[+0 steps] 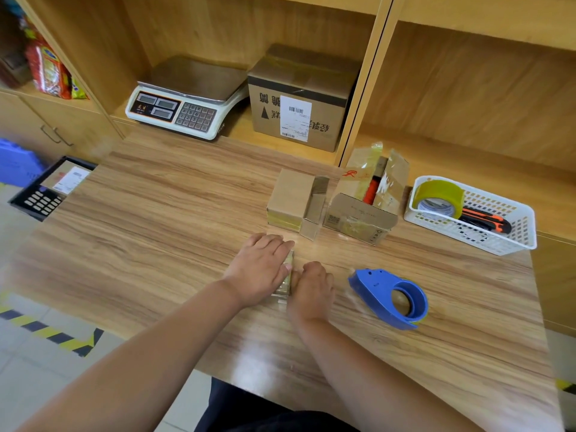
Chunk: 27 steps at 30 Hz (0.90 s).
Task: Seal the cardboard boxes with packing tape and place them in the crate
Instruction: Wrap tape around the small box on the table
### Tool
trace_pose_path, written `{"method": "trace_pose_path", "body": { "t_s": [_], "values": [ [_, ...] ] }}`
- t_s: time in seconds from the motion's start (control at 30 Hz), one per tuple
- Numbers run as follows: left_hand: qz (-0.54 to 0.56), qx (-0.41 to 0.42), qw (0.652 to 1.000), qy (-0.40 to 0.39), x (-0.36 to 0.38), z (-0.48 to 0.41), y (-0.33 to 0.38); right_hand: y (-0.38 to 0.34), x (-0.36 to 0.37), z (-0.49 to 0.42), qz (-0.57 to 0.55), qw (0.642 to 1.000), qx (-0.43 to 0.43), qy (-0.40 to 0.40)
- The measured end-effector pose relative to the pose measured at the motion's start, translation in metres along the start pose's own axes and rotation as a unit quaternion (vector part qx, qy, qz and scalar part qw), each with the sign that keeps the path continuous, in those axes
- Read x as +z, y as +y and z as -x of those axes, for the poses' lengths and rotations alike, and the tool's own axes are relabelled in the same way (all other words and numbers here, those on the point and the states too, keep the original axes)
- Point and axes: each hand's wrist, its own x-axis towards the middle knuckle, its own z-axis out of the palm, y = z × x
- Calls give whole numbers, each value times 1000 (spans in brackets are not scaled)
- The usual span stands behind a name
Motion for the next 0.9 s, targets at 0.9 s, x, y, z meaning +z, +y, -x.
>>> {"method": "trace_pose_path", "body": {
  "t_s": [0.9],
  "values": [
    [149, -3, 988, 28, -3, 4, -9, 20, -17, 9, 58, 978, -96, -175]
  ]
}}
